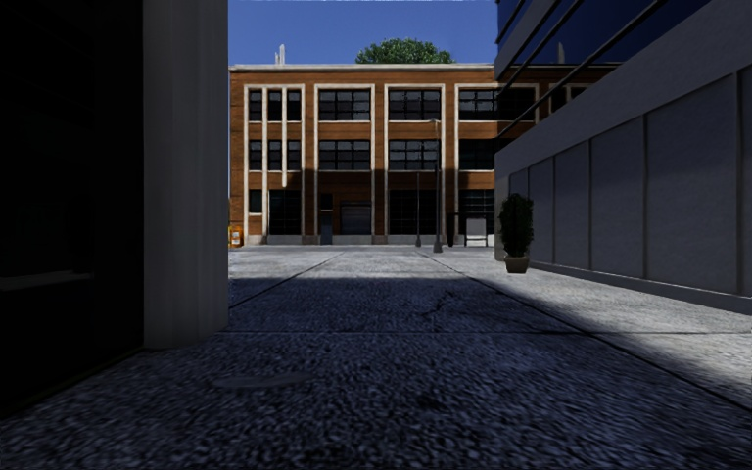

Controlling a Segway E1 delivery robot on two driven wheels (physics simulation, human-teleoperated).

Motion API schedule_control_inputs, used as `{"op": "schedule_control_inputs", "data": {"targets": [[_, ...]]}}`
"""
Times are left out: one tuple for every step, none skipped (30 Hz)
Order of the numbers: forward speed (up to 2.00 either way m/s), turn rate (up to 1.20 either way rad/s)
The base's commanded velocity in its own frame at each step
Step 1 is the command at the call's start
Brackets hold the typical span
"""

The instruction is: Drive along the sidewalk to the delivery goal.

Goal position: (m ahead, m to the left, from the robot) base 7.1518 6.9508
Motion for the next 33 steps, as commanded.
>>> {"op": "schedule_control_inputs", "data": {"targets": [[2.00, 0.00], [2.00, 0.00], [2.00, 0.00], [2.00, 0.00], [2.00, 0.00], [2.00, 0.00], [2.00, 0.00], [2.00, 0.00], [2.00, 0.00], [2.00, 0.00], [2.00, 0.00], [2.00, 0.00], [2.00, 0.00], [2.00, 0.00], [2.00, 0.00], [2.00, 0.00], [2.00, 0.00], [2.00, 0.00], [2.00, 0.00], [2.00, 0.00], [2.00, 0.00], [2.00, 0.00], [2.00, 0.00], [2.00, 0.00], [2.00, 0.00], [2.00, 0.00], [2.00, 0.03], [2.00, 0.05], [2.00, 0.10], [2.00, 0.10], [2.00, 0.16], [2.00, 0.22], [2.00, 0.25]]}}
